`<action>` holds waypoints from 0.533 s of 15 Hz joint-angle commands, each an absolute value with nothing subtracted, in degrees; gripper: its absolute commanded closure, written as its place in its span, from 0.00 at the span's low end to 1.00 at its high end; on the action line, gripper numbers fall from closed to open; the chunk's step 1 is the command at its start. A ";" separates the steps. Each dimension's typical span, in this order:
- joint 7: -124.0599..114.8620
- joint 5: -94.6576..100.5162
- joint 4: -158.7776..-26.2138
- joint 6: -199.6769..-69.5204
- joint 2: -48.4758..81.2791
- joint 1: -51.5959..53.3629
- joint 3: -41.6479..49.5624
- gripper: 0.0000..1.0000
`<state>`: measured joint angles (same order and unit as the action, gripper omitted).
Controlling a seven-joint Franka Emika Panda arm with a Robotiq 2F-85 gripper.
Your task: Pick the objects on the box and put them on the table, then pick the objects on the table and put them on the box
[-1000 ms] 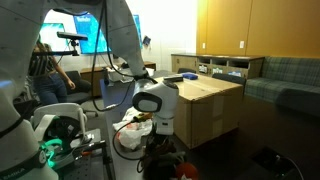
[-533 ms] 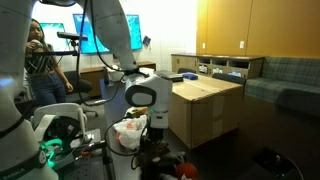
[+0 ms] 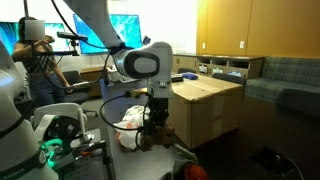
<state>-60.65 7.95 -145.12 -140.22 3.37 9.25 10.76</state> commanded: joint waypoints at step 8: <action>-55.52 12.87 -124.65 -123.36 -3.41 0.68 2.43 0.98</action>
<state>-57.88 12.23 -131.77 -126.93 -5.23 2.23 4.58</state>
